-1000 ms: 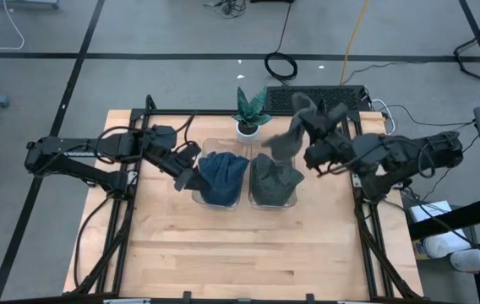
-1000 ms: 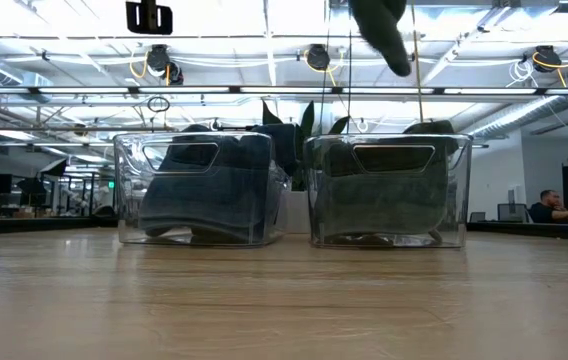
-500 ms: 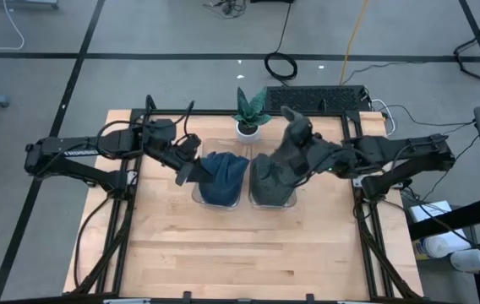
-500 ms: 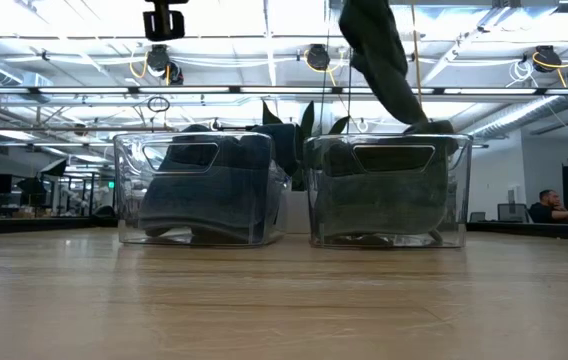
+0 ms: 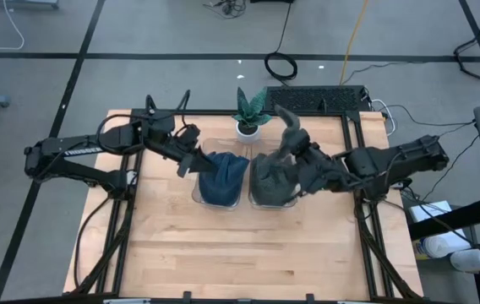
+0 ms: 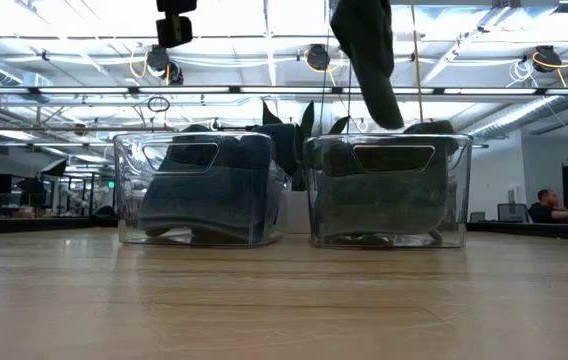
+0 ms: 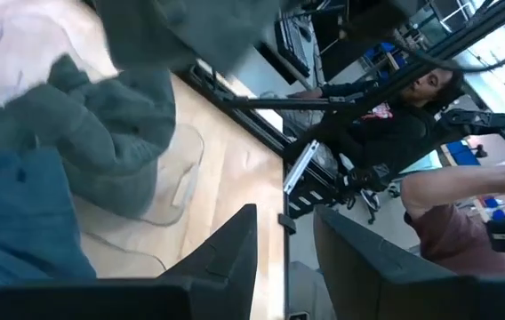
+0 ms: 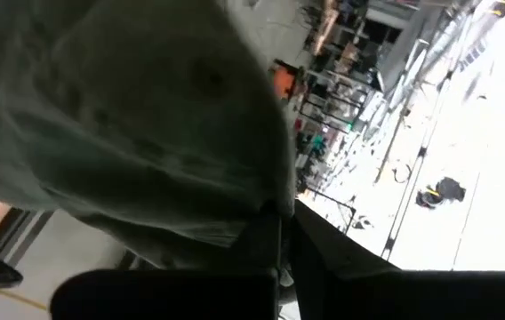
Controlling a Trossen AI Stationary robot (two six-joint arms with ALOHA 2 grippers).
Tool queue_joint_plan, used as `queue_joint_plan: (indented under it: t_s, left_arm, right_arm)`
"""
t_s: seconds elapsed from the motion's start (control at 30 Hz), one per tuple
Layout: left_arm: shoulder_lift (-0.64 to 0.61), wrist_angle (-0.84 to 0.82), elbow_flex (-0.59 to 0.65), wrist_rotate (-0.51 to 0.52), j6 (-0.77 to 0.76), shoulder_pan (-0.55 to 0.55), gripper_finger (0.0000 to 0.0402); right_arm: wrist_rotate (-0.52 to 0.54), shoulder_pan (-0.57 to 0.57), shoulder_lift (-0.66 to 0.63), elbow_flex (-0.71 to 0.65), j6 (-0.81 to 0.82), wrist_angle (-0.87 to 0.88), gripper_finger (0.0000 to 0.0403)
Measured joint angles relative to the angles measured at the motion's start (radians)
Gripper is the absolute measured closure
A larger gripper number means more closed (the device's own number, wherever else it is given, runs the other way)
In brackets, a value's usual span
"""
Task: Pick & Place hat
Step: Put the gray cap into the right transparent bin
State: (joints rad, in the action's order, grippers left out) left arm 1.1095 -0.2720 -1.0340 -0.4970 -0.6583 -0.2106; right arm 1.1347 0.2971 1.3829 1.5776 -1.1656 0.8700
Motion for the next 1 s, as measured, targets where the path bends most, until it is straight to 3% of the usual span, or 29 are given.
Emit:
queue_joint_plan:
  t_s: [0.63, 0.87, 1.0]
  left_arm:
    - [0.000, 0.174, 0.000, -0.041, -0.037, -0.051, 0.0284]
    - [0.000, 0.173, 0.000, -0.055, -0.036, -0.047, 0.0284]
    - [0.000, 0.172, 0.000, -0.056, -0.037, -0.047, 0.0284]
  right_arm:
    - [0.162, 0.316, 0.000, 0.000, 0.238, -0.028, 0.0403]
    - [0.089, 0.353, 0.000, 0.000, 0.411, 0.069, 0.0403]
    - [-0.019, 0.315, 0.000, 0.000, 0.546, 0.189, 0.0403]
